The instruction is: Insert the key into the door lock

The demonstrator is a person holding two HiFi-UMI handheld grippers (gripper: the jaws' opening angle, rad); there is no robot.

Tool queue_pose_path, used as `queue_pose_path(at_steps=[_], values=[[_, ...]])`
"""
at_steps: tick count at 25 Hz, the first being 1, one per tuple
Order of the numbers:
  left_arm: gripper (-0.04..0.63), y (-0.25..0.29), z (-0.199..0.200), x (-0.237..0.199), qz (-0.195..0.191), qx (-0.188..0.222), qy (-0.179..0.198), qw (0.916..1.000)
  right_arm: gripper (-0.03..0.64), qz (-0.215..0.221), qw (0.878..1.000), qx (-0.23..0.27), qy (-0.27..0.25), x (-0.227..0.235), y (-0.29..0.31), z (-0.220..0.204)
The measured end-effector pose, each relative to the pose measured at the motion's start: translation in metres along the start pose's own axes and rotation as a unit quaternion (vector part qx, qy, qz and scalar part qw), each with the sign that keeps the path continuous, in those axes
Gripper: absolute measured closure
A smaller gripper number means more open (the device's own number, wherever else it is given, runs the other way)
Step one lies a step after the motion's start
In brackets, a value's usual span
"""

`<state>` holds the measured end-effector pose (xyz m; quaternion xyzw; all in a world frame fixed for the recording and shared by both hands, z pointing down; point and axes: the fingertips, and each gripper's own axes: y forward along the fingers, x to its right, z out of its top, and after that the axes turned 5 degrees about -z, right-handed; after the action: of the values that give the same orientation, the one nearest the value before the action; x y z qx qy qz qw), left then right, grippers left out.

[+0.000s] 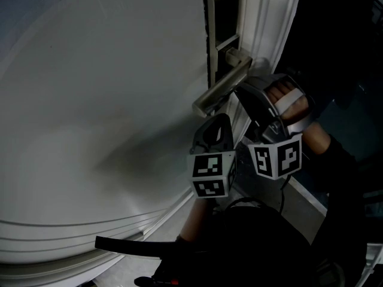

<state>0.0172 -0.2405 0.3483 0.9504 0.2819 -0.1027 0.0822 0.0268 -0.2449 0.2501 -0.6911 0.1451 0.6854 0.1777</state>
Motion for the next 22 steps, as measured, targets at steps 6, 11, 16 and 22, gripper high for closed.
queue_pose_path(at_steps=[6,11,16,22], values=[[0.595,-0.0001,-0.0029,0.0004,-0.002,-0.005,0.0,1.0,0.604,0.004,1.0,-0.001,0.0,-0.0006,-0.0002,0.0],[0.595,-0.0001,-0.0029,0.0008,-0.004,-0.007,0.002,1.0,0.604,0.004,1.0,0.0,0.0,-0.0006,-0.0002,0.0002],[0.595,-0.0003,-0.0012,-0.0005,-0.002,-0.005,0.001,1.0,0.604,0.003,1.0,-0.002,-0.001,-0.0005,0.0012,0.0002],[0.595,-0.0007,-0.001,-0.0036,0.002,-0.003,0.004,1.0,0.604,0.002,1.0,0.0,-0.001,-0.0001,0.0015,0.0]])
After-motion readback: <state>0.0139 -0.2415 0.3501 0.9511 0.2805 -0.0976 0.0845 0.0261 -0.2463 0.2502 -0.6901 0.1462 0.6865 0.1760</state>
